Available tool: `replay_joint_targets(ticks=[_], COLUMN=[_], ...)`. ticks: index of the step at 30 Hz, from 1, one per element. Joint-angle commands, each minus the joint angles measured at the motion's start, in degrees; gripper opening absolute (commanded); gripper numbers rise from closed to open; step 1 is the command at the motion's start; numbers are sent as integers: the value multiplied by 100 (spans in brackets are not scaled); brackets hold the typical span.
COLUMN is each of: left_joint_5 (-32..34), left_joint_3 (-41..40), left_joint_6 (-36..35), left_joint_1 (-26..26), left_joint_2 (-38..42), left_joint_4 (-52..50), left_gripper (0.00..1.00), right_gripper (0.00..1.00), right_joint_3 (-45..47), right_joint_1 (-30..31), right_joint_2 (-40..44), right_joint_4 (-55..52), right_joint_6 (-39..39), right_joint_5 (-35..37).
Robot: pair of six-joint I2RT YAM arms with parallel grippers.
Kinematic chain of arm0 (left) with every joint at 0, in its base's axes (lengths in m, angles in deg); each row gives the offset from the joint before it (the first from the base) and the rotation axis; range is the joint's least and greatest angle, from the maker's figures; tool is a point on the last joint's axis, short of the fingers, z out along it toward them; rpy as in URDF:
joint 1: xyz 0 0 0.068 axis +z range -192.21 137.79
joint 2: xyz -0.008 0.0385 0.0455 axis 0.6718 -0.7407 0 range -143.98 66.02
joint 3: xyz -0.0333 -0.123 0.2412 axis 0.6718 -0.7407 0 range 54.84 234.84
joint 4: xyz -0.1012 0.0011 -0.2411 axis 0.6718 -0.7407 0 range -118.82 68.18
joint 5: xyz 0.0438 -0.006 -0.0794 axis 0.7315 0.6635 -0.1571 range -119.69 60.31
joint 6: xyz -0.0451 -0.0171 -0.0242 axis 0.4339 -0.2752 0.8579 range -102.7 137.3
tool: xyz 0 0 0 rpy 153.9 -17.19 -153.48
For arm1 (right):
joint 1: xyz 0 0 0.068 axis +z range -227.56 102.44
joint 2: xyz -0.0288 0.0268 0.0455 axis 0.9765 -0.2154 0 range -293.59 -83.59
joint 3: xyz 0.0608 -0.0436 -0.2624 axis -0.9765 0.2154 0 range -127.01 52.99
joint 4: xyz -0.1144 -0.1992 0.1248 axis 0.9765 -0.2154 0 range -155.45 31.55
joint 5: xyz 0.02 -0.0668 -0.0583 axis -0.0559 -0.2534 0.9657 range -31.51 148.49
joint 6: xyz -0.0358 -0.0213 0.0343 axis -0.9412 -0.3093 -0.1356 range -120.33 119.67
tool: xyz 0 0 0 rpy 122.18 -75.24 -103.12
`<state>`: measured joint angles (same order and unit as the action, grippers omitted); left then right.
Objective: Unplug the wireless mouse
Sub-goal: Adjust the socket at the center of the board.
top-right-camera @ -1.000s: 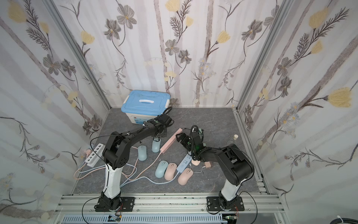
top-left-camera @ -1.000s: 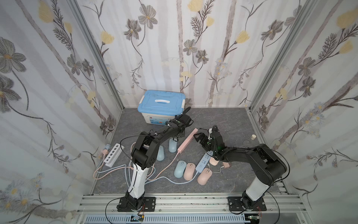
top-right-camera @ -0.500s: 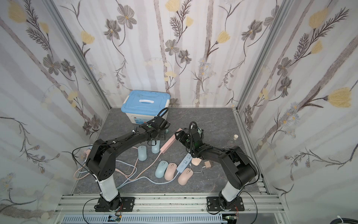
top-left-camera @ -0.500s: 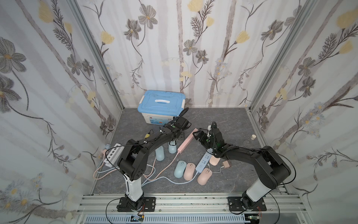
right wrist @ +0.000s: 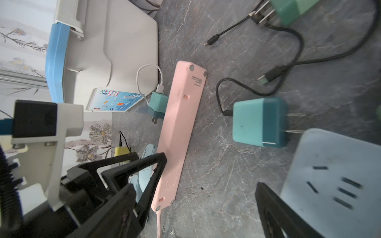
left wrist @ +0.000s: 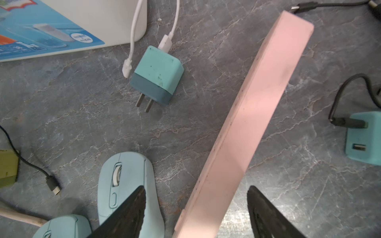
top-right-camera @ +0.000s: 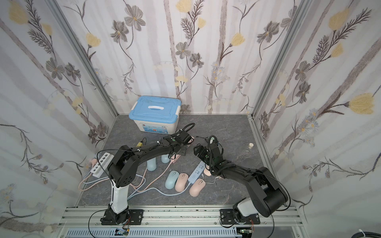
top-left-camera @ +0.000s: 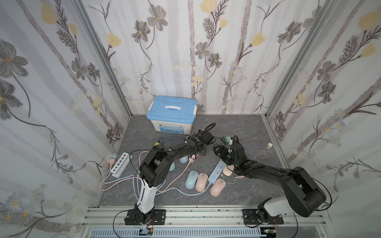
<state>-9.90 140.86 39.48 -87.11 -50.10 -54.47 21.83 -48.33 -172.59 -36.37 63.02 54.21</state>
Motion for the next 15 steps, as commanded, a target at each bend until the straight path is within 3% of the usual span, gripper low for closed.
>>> replay_joint_targets(ticks=[1,10,15], left_joint_5=[86,32,463], left_joint_3=[120,232,341], left_joint_6=[-153,-109,-105], left_joint_1=[-9,-84,-168], left_joint_2=[-201,-468,-570], left_joint_4=[-51,-237,-416], left_gripper=[75,58,34], right_gripper=[91,92,93], right_joint_3=[271,659,802], right_joint_1=[-126,-442,-537], right_joint_2=[418,1238,1329], right_joint_4=[48,-128,-6], right_joint_6=[-82,-152,-122], right_joint_5=[124,183,95])
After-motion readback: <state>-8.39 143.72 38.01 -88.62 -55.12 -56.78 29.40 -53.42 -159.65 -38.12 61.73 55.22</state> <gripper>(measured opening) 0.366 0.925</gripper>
